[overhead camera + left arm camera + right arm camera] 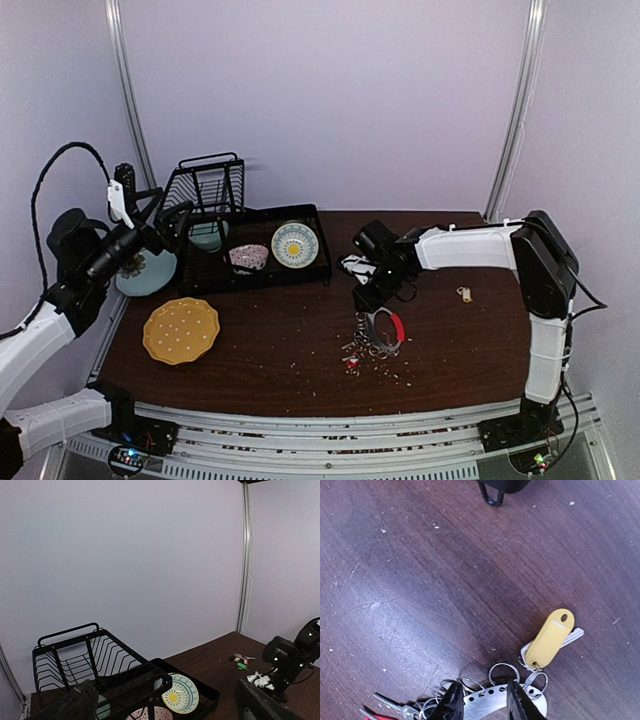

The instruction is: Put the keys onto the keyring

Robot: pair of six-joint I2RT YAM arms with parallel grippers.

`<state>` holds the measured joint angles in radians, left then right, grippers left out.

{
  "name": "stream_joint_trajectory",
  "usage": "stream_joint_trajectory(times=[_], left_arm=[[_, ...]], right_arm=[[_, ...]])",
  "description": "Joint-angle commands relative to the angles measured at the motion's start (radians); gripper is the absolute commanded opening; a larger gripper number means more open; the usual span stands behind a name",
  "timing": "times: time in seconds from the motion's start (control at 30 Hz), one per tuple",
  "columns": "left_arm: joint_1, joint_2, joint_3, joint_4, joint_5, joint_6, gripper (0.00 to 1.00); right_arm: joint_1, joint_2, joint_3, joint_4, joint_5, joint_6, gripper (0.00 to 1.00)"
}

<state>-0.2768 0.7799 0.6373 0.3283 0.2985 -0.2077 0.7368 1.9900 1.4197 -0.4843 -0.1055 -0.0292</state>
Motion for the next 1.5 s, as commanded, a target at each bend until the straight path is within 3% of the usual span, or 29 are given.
stream_joint_trajectory(times=[0.0,0.23,0.4,0.7,0.97,1.23,1.47], left_arm=[[-0.005,0.005,-0.001,0.029,0.016,0.01,0.98],[-0.005,0.013,0.001,0.027,0.016,0.013,0.98],[-0.005,0.012,0.002,0.023,0.014,0.019,0.98],[-0.005,0.007,0.002,0.019,0.011,0.028,0.98],[-0.005,0.006,0.002,0.021,0.016,0.029,0.98],[-0.005,0.022,-0.008,0.07,0.117,0.011,0.98],[-0.019,0.031,-0.03,0.173,0.337,-0.004,0.92]], right_arm=[[-0.006,0.031,0.009,-0.028,-0.042,-0.03,0.31],[-0.024,0.073,0.036,-0.047,-0.101,-0.058,0.32],[-0.027,0.066,0.027,-0.052,-0.163,-0.066,0.14],[-0.027,0.016,0.014,-0.056,-0.184,-0.056,0.0],[-0.026,-0.061,-0.011,-0.027,-0.245,-0.038,0.0],[-0.021,-0.289,-0.16,0.239,-0.284,0.022,0.0],[0.019,-0.466,-0.281,0.601,-0.408,0.069,0.0]])
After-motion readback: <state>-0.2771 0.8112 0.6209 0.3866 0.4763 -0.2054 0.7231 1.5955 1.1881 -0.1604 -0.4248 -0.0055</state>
